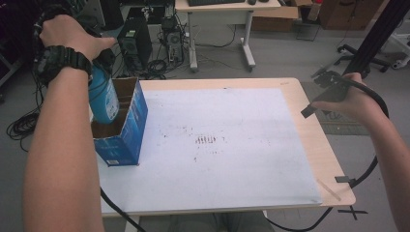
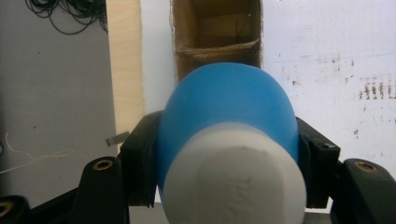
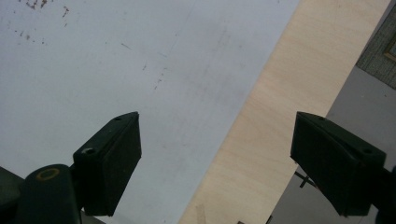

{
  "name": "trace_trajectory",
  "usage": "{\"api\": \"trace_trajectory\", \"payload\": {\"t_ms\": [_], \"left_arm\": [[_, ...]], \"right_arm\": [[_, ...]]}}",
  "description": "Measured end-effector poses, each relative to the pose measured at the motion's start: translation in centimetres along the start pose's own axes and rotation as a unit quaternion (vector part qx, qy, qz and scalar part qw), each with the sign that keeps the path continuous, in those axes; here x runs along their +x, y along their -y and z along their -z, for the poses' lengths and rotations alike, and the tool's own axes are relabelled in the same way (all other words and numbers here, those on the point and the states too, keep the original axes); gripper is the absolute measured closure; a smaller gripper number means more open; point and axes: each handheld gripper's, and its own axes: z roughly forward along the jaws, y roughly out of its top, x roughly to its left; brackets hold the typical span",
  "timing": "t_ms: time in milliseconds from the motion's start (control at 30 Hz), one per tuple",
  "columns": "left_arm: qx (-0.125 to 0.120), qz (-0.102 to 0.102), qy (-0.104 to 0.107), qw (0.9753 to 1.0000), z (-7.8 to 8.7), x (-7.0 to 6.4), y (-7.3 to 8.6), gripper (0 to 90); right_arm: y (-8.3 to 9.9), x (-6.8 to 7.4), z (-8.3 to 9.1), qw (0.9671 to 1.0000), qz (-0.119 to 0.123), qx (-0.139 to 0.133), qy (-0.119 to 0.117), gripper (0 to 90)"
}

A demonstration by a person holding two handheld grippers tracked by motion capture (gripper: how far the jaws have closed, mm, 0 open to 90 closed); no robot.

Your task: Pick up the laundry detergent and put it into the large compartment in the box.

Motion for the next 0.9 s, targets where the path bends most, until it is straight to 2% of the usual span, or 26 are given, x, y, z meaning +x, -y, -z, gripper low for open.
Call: {"api": "trace_trajectory", "payload": {"t_ms": [233, 900], "left_arm": [[-0.001, 0.004, -0.001, 1.0000, -0.4, 0.2, 0.1, 37.4], [0.013, 0.008, 0.011, 0.9998, -3.2, 0.4, 0.3, 37.5]], "right_arm": [[0.1, 0.0, -0.1, 1.0000, -0.002, 0.001, -0.002, 16.3], [-0.1, 0.3, -0.3, 1.0000, 0.003, 0.005, 0.002, 16.3]]}}
